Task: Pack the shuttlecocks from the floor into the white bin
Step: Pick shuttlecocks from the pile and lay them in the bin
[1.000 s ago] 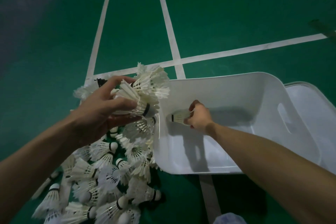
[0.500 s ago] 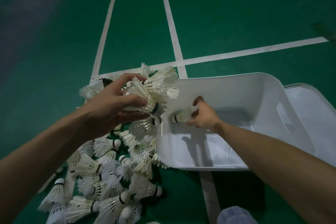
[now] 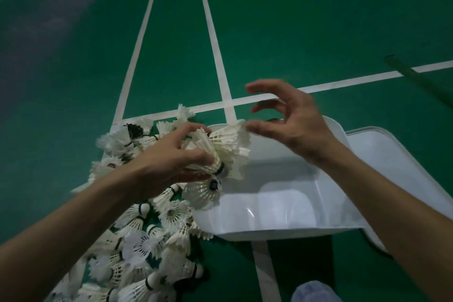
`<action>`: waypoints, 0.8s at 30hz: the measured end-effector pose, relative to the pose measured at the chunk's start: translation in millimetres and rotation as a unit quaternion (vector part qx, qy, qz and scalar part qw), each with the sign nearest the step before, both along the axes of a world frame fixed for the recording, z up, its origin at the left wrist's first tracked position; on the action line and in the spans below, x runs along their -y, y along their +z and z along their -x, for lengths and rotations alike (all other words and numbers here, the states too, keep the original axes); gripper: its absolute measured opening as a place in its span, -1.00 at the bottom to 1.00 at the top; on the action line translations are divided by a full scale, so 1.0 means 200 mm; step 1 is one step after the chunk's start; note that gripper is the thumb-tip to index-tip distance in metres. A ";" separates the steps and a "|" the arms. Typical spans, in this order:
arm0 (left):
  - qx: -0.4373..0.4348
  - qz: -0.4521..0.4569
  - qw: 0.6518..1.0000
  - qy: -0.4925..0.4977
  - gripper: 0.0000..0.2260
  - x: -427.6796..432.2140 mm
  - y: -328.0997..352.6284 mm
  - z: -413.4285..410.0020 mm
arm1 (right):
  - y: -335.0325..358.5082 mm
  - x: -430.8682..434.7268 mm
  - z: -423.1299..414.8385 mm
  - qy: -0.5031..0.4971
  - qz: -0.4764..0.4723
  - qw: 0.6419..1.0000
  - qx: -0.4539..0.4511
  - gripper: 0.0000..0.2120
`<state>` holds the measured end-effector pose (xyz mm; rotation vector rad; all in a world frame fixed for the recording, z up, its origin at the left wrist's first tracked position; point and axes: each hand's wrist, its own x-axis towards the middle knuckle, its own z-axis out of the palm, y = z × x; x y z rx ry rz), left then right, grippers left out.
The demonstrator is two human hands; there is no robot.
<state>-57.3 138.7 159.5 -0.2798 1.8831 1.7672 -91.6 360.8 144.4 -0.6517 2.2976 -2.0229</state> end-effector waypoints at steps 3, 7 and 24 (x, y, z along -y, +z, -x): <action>0.000 0.008 1.000 -0.019 -0.46 -0.04 -0.01 -0.01 | 0.02 0.03 -0.03 0.058 -0.144 0.987 -0.050 -0.52; -0.010 0.016 1.000 0.000 -0.52 -0.06 -0.04 -0.03 | -0.06 0.04 -0.04 0.037 -0.173 0.983 -0.045 -0.52; 0.025 0.008 0.999 0.046 -0.53 -0.01 -0.12 -0.04 | -0.49 -0.10 0.12 -0.223 -0.032 0.947 0.229 -0.76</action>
